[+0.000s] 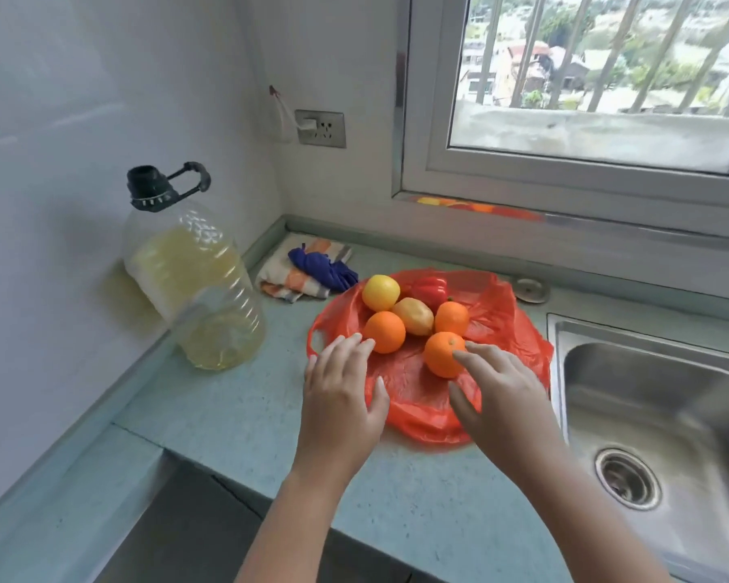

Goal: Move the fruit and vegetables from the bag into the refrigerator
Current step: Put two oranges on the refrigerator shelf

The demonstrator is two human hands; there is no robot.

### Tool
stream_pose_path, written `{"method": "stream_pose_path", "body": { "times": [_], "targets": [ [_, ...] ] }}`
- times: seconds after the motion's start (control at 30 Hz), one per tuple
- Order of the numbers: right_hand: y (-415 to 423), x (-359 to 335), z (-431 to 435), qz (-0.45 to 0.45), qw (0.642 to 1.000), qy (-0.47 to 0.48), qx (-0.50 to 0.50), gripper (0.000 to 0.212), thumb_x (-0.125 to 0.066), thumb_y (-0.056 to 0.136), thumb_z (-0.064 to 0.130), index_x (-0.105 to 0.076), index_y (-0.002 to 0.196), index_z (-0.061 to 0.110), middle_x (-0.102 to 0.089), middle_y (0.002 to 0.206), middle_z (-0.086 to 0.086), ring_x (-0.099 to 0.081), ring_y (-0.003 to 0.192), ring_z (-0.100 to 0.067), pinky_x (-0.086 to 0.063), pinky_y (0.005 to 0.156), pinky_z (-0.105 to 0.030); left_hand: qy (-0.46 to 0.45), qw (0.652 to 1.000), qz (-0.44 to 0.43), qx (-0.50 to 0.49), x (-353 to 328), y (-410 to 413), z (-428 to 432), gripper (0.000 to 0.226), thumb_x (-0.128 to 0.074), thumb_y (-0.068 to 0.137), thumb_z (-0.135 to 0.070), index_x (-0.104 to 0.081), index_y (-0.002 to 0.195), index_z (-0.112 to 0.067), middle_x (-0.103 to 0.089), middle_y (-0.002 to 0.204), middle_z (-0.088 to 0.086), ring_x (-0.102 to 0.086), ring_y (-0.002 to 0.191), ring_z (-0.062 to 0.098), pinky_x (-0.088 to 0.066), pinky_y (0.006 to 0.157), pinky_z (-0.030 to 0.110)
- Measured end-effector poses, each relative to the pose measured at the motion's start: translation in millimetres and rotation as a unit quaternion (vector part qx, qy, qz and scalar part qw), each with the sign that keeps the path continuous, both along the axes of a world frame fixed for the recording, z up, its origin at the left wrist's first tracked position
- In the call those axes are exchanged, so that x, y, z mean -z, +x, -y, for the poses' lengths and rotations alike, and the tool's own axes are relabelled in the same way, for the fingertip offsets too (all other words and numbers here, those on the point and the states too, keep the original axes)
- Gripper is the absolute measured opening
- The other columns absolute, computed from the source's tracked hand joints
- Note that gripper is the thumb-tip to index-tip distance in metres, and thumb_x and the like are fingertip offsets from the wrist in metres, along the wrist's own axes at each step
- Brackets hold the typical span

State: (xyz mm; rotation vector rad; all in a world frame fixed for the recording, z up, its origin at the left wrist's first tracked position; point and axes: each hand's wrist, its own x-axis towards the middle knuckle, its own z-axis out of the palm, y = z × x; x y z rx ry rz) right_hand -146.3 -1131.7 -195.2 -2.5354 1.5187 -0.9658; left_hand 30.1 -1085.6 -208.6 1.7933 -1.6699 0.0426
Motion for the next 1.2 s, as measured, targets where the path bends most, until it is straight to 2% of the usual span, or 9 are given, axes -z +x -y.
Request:
{"method": "stream_pose_path", "body": {
  "times": [0.13,0.23,0.33,0.47,0.6,0.73,0.9,1.07,1.2],
  "targets": [
    [1,21,51,-0.012,0.999,0.036,-0.002,0.034,-0.078,0.064,0.012,-0.068,0.095,0.007,-0.068,0.095,-0.014,-0.065,0.083,-0.037,-0.053,0.069,-0.045,0.028,1.000,0.000,-0.009,17,4,53,0.046,-0.041,0.080,-0.030,-0.060,0.115,-0.007,-0.061,0.119,0.012,-0.055,0.114,0.032,-0.043,0.094,0.054],
    [0,38,87,-0.027,0.997,0.074,0.009,0.033,-0.066,0.067,0.022,-0.068,0.096,0.007,-0.069,0.097,-0.015,-0.065,0.084,-0.037,-0.053,0.069,-0.044,0.052,0.999,-0.008,-0.007,33,6,85,0.045,-0.043,0.079,-0.030,-0.060,0.114,-0.007,-0.062,0.118,0.012,-0.056,0.112,0.031,-0.043,0.094,0.054],
    [2,57,112,-0.040,0.992,0.116,0.010,0.037,-0.064,0.068,0.026,-0.068,0.099,0.007,-0.068,0.100,-0.015,-0.065,0.087,-0.037,-0.054,0.070,-0.046,0.083,0.996,-0.016,-0.010,51,7,106,0.046,-0.043,0.080,-0.032,-0.060,0.115,-0.008,-0.061,0.119,0.011,-0.056,0.113,0.030,-0.045,0.092,0.053],
    [3,80,131,-0.052,0.987,0.150,0.014,0.042,-0.079,0.063,0.022,-0.068,0.100,0.006,-0.068,0.100,-0.016,-0.065,0.087,-0.037,-0.053,0.068,-0.044,0.123,0.992,-0.035,-0.020,69,9,129,0.048,-0.043,0.080,-0.035,-0.059,0.116,-0.007,-0.060,0.120,0.012,-0.056,0.112,0.031,-0.045,0.095,0.047],
    [1,98,144,-0.046,0.981,0.186,0.031,0.053,-0.084,0.059,0.022,-0.066,0.105,0.006,-0.067,0.102,-0.016,-0.065,0.088,-0.036,-0.053,0.065,-0.044,0.146,0.989,-0.031,-0.026,83,12,150,0.043,-0.062,0.079,-0.024,-0.058,0.119,-0.007,-0.058,0.124,0.013,-0.053,0.115,0.032,-0.034,0.096,0.038],
    [1,117,152,-0.034,0.975,0.216,0.046,0.059,-0.082,0.061,0.026,-0.061,0.113,0.007,-0.065,0.105,-0.013,-0.063,0.091,-0.035,-0.053,0.068,-0.043,0.179,0.983,-0.029,-0.027,96,16,169,0.049,-0.067,0.081,-0.022,-0.053,0.125,-0.007,-0.052,0.131,0.013,-0.047,0.121,0.031,-0.035,0.101,0.042],
    [7,126,154,0.005,0.964,0.259,0.066,0.062,-0.076,0.069,0.035,-0.055,0.122,0.010,-0.059,0.114,-0.009,-0.059,0.103,-0.030,-0.050,0.078,-0.042,0.227,0.973,-0.037,-0.016,106,18,185,0.057,-0.059,0.086,-0.032,-0.039,0.136,-0.014,-0.037,0.143,0.006,-0.032,0.132,0.023,-0.025,0.109,0.037],
    [14,126,152,0.075,0.942,0.320,0.070,0.070,-0.069,0.075,0.041,-0.040,0.134,0.016,-0.047,0.124,-0.003,-0.047,0.116,-0.021,-0.042,0.090,-0.032,0.247,0.968,-0.040,-0.023,110,21,193,0.066,-0.058,0.086,-0.037,-0.028,0.141,-0.017,-0.026,0.147,0.005,-0.025,0.135,0.021,-0.026,0.107,0.034],
    [17,127,149,0.119,0.922,0.360,0.079,0.075,-0.069,0.076,0.041,-0.032,0.137,0.018,-0.040,0.129,-0.002,-0.043,0.120,-0.019,-0.036,0.093,-0.026,0.275,0.960,-0.045,-0.036,111,25,198,0.077,-0.059,0.083,-0.043,-0.019,0.143,-0.018,-0.023,0.147,0.004,-0.024,0.135,0.021,-0.027,0.106,0.033]
  ]
}}
